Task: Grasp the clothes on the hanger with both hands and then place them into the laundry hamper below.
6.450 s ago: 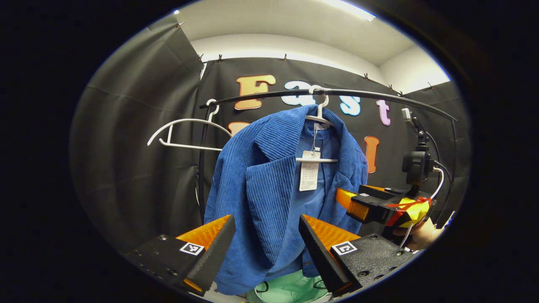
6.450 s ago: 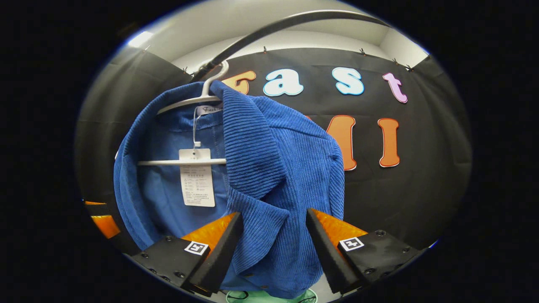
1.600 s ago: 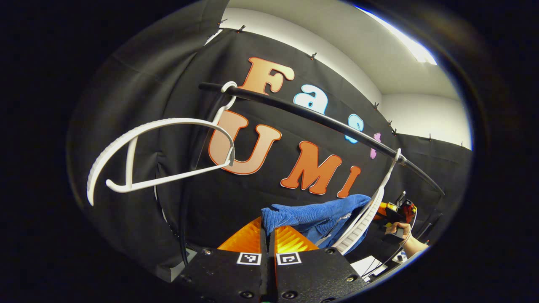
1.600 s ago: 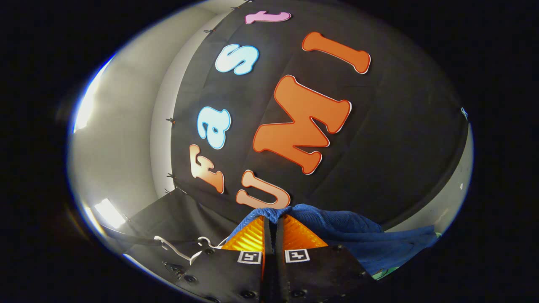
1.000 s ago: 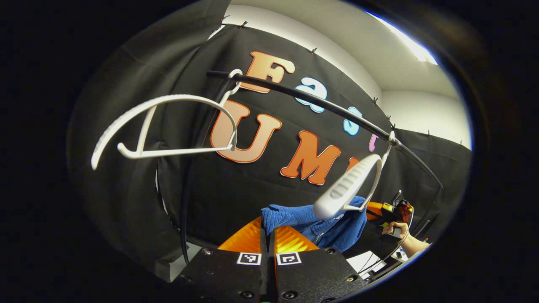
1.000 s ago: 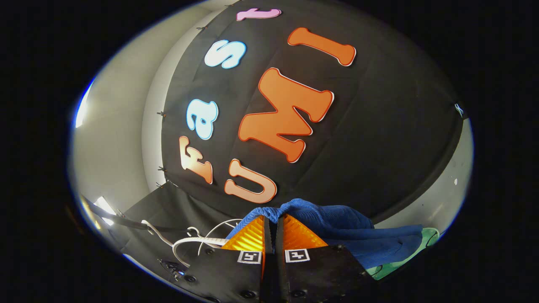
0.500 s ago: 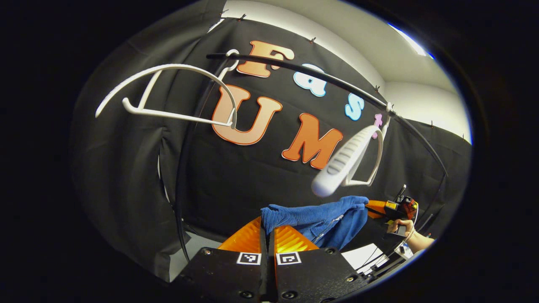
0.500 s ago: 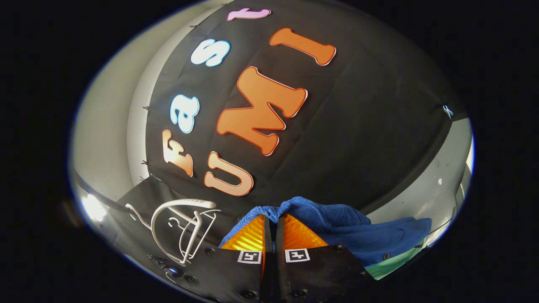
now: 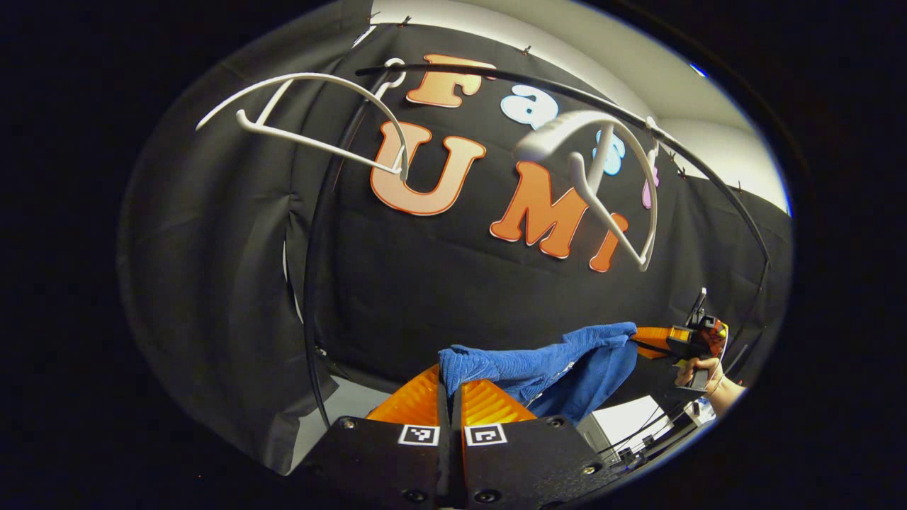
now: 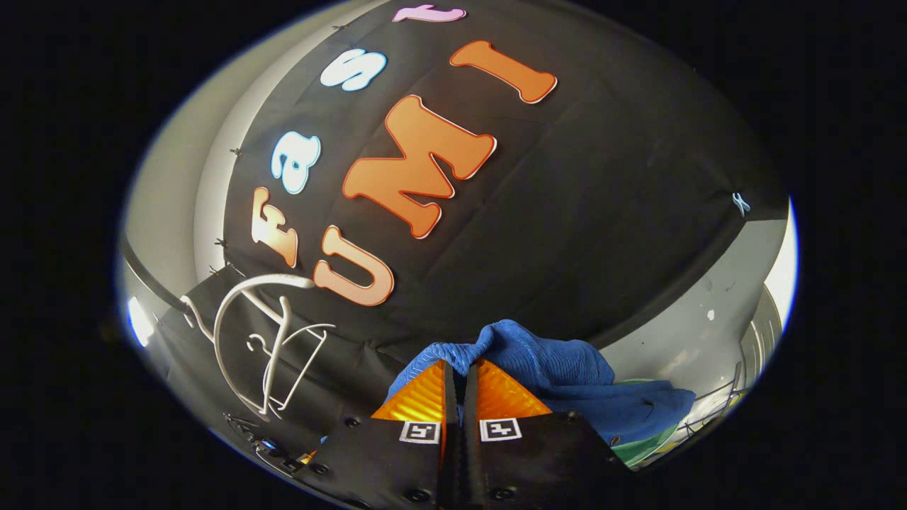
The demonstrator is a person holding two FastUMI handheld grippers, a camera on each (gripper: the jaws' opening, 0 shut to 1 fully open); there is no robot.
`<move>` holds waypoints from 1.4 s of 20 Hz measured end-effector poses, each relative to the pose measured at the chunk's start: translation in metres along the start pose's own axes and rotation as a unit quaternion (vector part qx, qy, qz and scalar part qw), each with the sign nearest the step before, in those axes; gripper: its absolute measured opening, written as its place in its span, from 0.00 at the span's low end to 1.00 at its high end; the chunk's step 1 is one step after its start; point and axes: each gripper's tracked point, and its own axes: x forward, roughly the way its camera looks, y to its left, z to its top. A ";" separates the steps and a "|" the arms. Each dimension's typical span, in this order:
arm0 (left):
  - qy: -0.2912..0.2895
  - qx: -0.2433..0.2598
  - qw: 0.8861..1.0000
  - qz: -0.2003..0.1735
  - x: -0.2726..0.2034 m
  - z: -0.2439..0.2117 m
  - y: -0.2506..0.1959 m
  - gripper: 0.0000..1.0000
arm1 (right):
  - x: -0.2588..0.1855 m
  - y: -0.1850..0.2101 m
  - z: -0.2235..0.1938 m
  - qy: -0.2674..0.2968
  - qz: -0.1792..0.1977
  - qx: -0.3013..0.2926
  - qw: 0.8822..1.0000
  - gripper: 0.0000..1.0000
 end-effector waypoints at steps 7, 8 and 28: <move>0.032 0.026 0.999 0.006 0.003 -0.042 -0.021 0.00 | 0.005 -0.021 -0.047 0.036 -0.027 -0.031 0.999 0.07; 0.037 0.025 0.999 0.001 0.005 -0.049 -0.030 0.00 | 0.005 -0.023 -0.056 0.042 -0.030 -0.034 0.998 0.07; 0.146 0.053 0.987 -0.031 0.095 -0.156 -0.142 0.00 | 0.005 -0.103 -0.159 0.113 -0.137 -0.127 0.976 0.07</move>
